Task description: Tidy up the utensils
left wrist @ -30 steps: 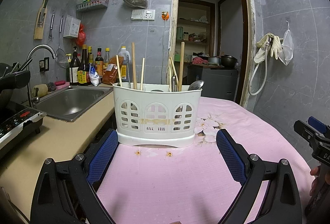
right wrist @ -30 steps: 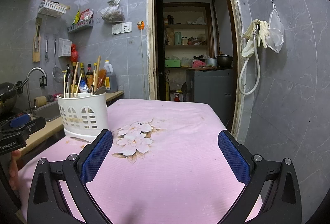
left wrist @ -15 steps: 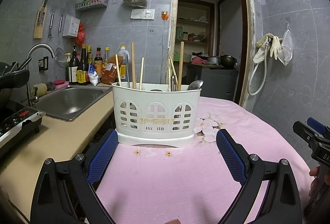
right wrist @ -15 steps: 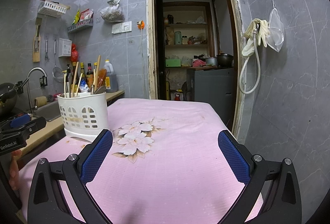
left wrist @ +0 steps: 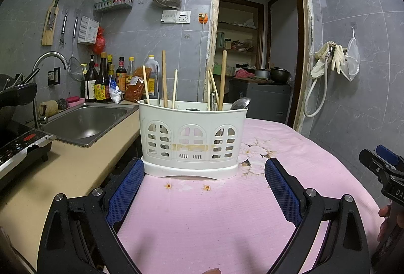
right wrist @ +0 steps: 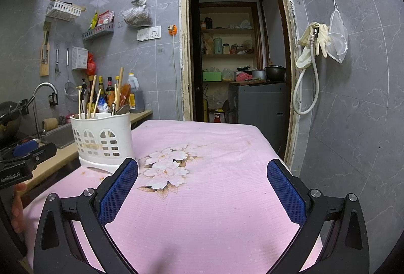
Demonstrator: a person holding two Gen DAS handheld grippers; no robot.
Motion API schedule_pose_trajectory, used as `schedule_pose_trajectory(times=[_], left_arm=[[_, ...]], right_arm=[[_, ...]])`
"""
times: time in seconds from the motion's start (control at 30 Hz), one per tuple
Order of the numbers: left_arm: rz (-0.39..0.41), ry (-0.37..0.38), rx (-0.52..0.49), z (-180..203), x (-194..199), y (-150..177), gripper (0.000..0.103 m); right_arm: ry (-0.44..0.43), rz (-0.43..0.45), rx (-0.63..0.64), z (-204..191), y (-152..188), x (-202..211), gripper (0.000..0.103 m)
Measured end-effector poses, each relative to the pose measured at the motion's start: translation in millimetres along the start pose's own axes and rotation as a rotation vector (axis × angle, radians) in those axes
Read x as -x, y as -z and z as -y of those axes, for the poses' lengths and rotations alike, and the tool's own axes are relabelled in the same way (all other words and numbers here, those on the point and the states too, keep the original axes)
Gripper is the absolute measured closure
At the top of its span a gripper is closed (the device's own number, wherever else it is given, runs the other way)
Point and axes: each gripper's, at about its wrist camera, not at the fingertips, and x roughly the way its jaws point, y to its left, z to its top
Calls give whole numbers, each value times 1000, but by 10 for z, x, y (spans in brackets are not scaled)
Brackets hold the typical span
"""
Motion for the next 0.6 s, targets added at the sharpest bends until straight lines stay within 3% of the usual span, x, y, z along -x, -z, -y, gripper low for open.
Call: schedule_pose_trajectory(times=[0.6], left_arm=[[-6, -31, 32, -35, -7, -25, 9]], right_arm=[[-1, -3, -1, -51, 24, 21, 0]])
